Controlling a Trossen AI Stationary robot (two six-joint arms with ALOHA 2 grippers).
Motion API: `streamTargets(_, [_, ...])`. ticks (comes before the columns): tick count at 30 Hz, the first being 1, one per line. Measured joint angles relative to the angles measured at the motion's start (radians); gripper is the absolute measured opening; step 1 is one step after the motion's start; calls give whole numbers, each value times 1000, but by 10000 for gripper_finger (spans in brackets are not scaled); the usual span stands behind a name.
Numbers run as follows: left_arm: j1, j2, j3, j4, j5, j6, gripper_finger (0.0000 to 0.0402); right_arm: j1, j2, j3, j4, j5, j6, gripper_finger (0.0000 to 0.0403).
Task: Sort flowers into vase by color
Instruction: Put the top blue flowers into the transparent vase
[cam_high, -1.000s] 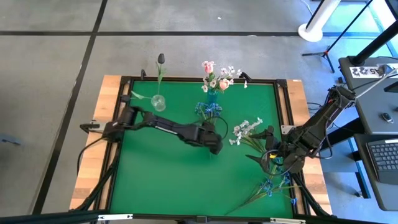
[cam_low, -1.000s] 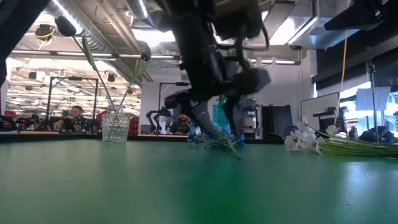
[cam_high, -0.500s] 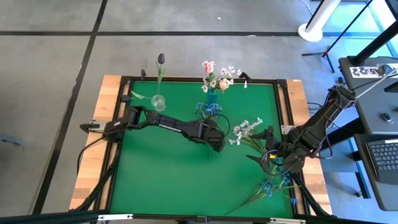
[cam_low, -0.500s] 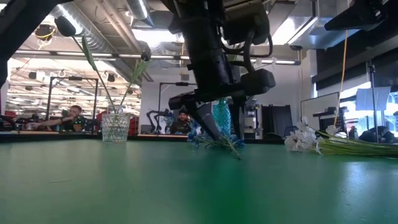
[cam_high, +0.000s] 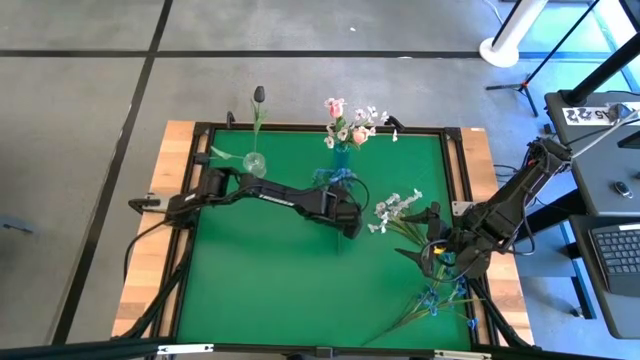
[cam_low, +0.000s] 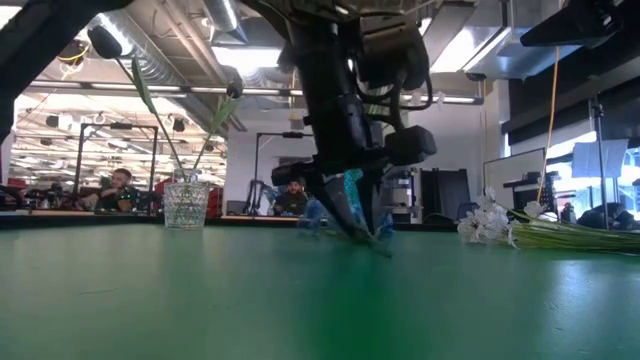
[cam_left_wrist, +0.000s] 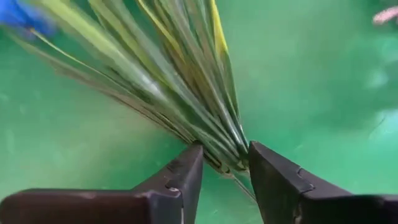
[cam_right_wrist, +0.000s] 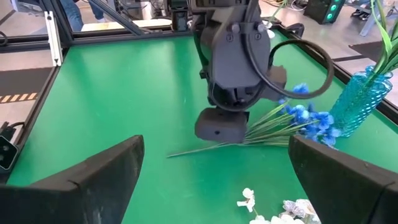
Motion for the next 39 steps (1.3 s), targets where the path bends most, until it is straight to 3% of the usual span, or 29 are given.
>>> streamTargets(9, [-9, 42, 5, 56, 22, 6, 92, 0, 0, 0, 0, -9, -3, 397])
streamTargets(16, [-45, 7, 1, -50, -79, 30, 11, 0, 0, 0, -10, -17, -10, 397])
streamTargets(25, [-197, -161, 0, -280, -239, -63, 3, 0, -1, 1, -27, -17, -14, 397])
streamTargets(32, [-380, -338, 1, -372, -524, -153, 2, 0, -1, 1, -26, -7, -33, 397])
streamTargets(39, [-584, -447, 2, -366, -987, -131, 1, 0, -1, 1, -22, 12, -34, 397])
